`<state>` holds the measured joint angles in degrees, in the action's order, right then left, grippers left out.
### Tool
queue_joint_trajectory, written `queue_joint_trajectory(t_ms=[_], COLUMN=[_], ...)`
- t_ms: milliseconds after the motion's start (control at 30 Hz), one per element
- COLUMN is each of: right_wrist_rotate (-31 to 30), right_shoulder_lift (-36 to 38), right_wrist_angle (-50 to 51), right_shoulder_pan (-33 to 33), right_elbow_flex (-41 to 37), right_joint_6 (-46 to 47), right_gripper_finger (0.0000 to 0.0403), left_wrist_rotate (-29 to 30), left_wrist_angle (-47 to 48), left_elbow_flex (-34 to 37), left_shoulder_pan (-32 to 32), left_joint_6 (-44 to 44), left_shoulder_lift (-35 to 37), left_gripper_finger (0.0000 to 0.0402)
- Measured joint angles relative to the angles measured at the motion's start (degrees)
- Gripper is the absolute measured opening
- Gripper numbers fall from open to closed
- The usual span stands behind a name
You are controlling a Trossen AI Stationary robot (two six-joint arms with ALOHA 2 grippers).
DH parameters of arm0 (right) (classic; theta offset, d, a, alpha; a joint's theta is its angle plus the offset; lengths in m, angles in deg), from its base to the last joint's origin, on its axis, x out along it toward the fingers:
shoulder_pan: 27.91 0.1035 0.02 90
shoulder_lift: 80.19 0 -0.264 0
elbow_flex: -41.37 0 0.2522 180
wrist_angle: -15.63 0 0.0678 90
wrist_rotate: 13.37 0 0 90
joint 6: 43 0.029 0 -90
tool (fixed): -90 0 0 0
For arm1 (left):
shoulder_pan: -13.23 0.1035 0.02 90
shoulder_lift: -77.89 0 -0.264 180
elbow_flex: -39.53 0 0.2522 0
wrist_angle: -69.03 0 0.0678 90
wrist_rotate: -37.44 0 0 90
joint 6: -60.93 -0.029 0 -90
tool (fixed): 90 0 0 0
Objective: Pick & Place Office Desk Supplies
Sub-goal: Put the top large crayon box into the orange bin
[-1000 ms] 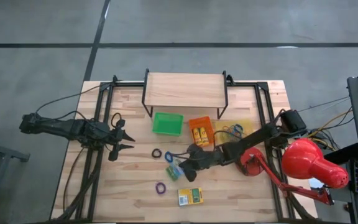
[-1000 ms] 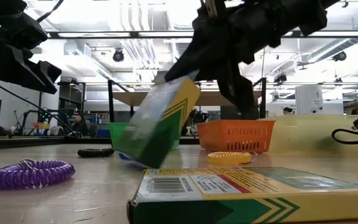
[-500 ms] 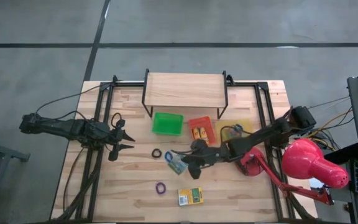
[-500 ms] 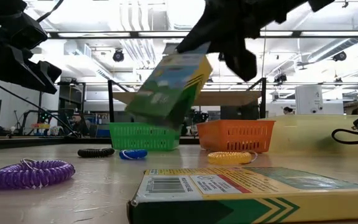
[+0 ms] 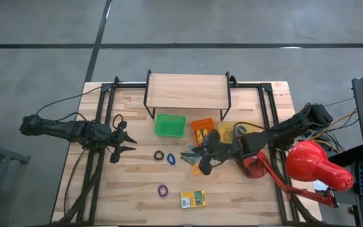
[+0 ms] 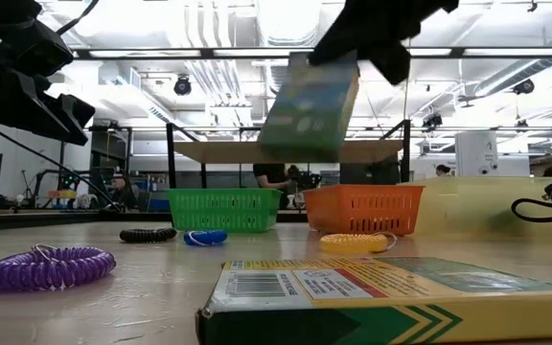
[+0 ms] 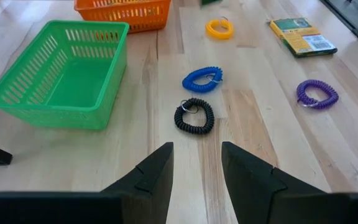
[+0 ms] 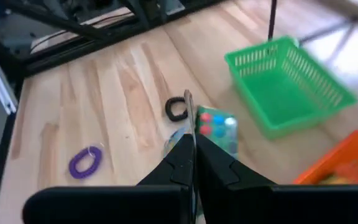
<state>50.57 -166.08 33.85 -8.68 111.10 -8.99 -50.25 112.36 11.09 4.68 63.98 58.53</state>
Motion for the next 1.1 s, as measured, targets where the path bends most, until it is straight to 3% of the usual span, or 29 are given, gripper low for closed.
queue_joint_trajectory(t_ms=[533,1100], right_wrist_rotate=[-8.04,-10.12], right_shoulder_lift=[11.65,7.89], right_wrist_angle=[13.85,18.10], right_shoulder_pan=[-0.52,-10.20], right_elbow_flex=[1.02,1.02], right_joint_6=[-30.55,-52.11], right_gripper_finger=[0.0008,0.0008], left_wrist_rotate=[0.00,0.01], left_wrist_angle=[0.02,0.04], left_elbow_flex=[0.00,0.00], left_shoulder_pan=[-0.02,0.00], left_joint_6=[0.00,0.00], left_shoulder_lift=[0.01,0.00], left_gripper_finger=[0.0142,0.0143])
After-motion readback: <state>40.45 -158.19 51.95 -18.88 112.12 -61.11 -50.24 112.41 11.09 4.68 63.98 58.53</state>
